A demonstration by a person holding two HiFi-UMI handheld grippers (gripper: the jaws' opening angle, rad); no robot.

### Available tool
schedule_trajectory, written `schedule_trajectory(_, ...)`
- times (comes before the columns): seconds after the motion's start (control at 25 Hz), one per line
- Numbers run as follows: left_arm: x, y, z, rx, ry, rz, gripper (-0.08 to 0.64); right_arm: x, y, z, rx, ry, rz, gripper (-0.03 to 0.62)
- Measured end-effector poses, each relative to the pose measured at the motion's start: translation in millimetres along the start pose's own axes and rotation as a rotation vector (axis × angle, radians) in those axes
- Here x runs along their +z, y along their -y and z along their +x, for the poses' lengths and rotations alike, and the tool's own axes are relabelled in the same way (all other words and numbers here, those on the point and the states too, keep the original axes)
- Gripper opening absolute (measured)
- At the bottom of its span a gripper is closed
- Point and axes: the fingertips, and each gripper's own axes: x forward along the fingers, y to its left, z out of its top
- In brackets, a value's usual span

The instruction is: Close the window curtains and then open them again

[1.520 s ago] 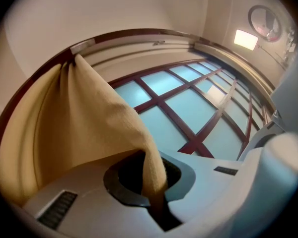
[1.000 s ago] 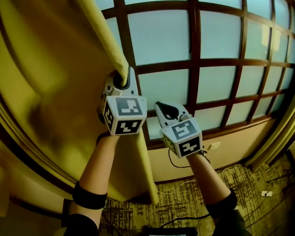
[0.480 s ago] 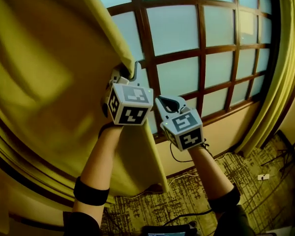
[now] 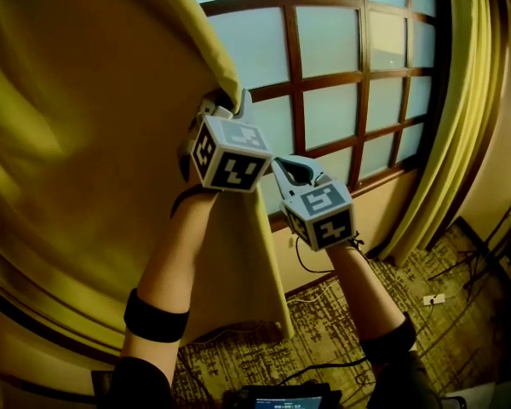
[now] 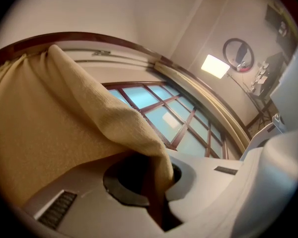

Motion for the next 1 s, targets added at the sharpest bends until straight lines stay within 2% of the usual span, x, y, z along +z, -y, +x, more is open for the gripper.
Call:
schedule_trajectory(0.2,23,37,24,-0.029,0.019,-0.002,0.006,-11,39,-22,-0.035,-0.017,-0.009,0.014)
schedule_trajectory(0.32,35,55,33,-0.054,0.02,0.014,0.008,-16,62,-34,-0.064,-0.023,0.021,0.014)
schedule_trajectory(0.56,69,76,81,-0.084,0.051,0.019,0.008,-21,125,-30,-0.113,-0.031,0.056,0.014)
schedule_trajectory(0.72,71,90,95,-0.074,0.085,0.043,0.008,-35,137,-29,-0.14,-0.063,0.032,0.014)
schedule_trajectory(1.0,62,101,96,-0.114,0.085,0.069,0.008,-32,142,-33,-0.183,-0.07,0.031,0.014)
